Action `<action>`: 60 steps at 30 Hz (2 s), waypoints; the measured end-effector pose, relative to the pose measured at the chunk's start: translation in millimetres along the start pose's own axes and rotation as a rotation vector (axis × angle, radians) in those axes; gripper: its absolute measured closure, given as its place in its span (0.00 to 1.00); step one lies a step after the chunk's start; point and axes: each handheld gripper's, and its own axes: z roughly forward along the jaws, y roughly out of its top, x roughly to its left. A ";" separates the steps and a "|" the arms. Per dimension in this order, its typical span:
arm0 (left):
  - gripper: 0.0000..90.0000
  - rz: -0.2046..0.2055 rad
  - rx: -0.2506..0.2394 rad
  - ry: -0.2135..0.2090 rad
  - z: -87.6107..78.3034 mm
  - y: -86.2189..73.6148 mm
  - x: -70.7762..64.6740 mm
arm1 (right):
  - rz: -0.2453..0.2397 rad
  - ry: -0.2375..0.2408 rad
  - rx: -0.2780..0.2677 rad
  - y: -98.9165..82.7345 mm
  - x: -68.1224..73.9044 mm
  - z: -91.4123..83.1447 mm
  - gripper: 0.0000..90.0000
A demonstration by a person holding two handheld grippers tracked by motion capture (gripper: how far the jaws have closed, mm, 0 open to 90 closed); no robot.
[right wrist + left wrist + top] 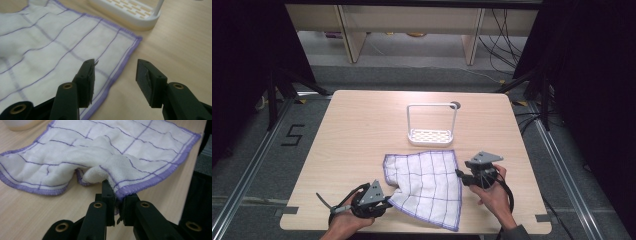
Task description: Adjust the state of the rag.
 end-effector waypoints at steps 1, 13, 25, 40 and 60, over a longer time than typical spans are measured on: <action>0.92 -0.007 0.003 -0.003 -1.4 -1.7 -2.3 | 0.003 -0.009 0.001 6.9 -3.0 8.2 0.56; 0.91 0.005 0.022 -0.014 -12.9 -14.7 -6.6 | 0.014 -0.002 0.136 35.9 -12.6 82.7 0.76; 0.91 0.084 0.078 -0.023 -13.4 -16.8 -28.0 | 0.034 -0.008 0.093 31.9 -41.7 59.0 0.97; 0.44 -0.074 -0.033 -0.052 -31.7 -2.0 -3.1 | 0.094 -0.070 0.109 31.0 -60.4 47.1 0.61; 0.47 -0.201 -0.014 0.138 44.4 47.3 125.6 | 0.091 -0.047 0.120 29.3 -68.2 46.2 0.64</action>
